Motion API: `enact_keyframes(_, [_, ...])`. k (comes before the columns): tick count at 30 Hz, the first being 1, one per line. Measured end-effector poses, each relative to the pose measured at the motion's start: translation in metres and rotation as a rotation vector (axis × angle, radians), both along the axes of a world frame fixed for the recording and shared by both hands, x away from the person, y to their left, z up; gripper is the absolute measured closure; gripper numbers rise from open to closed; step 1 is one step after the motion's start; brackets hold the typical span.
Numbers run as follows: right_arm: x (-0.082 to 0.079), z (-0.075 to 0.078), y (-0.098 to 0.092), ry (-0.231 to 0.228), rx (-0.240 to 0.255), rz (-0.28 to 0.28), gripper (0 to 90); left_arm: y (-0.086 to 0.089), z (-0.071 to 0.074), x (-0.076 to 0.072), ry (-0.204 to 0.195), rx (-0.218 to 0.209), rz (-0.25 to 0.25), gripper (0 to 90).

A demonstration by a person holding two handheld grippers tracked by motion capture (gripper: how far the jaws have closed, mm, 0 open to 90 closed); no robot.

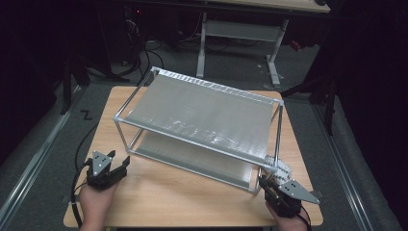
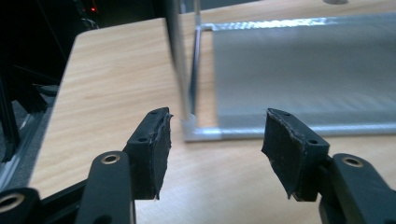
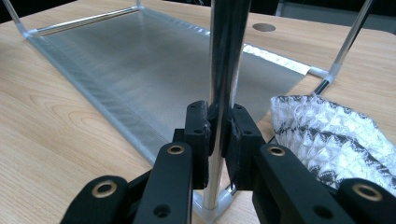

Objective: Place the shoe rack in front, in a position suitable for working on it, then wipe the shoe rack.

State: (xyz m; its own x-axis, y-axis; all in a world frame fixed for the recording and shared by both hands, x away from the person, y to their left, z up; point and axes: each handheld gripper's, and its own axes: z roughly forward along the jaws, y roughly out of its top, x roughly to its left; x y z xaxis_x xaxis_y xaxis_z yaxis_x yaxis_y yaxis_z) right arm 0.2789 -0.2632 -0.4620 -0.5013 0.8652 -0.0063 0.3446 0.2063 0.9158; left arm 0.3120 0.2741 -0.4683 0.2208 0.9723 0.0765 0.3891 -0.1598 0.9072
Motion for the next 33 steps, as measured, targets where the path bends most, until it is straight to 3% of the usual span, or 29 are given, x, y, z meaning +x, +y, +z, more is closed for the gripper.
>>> enact_keyframes(5, [0.003,0.001,-0.002,0.01,0.003,0.003,80.8,0.006,0.005,0.025,0.012,-0.013,0.022,41.5])
enact_keyframes(8, [0.003,0.001,-0.002,0.01,0.004,0.007,80.8,0.009,0.006,0.041,0.008,-0.06,0.048,42.6])
enact_keyframes(11, [0.003,0.0,-0.002,0.007,0.002,0.011,80.8,0.011,0.006,0.056,0.031,-0.081,0.07,44.4])
enact_keyframes(13, [0.003,0.0,-0.002,0.003,0.001,0.012,80.8,0.011,0.007,0.062,0.002,-0.096,0.074,48.6])
enact_keyframes(14, [0.003,0.0,-0.002,0.004,0.003,0.012,80.8,0.011,0.009,0.065,0.013,-0.097,0.079,48.7])
enact_keyframes(16, [0.002,0.0,-0.002,0.003,0.001,0.015,80.8,0.01,0.012,0.068,-0.004,-0.093,0.075,50.2])
enact_keyframes(20, [0.002,0.0,-0.002,0.0,0.001,0.018,80.9,0.007,0.017,0.065,-0.054,-0.086,0.057,59.5])
enact_keyframes(24, [0.002,-0.001,-0.001,-0.002,0.001,0.026,80.9,0.005,0.017,0.062,-0.047,-0.059,0.038,76.6])
enact_keyframes(25, [0.002,-0.001,0.0,-0.004,-0.001,0.033,81.0,0.004,0.018,0.061,-0.048,-0.047,0.054,80.0])
enact_keyframes(29, [0.006,-0.001,0.004,-0.005,0.004,0.028,81.0,0.009,0.019,0.047,-0.048,-0.04,0.064,80.4])
enact_keyframes(33, [0.015,-0.002,0.009,-0.007,0.012,0.009,81.1,0.019,0.02,0.018,-0.047,-0.04,0.079,80.4])
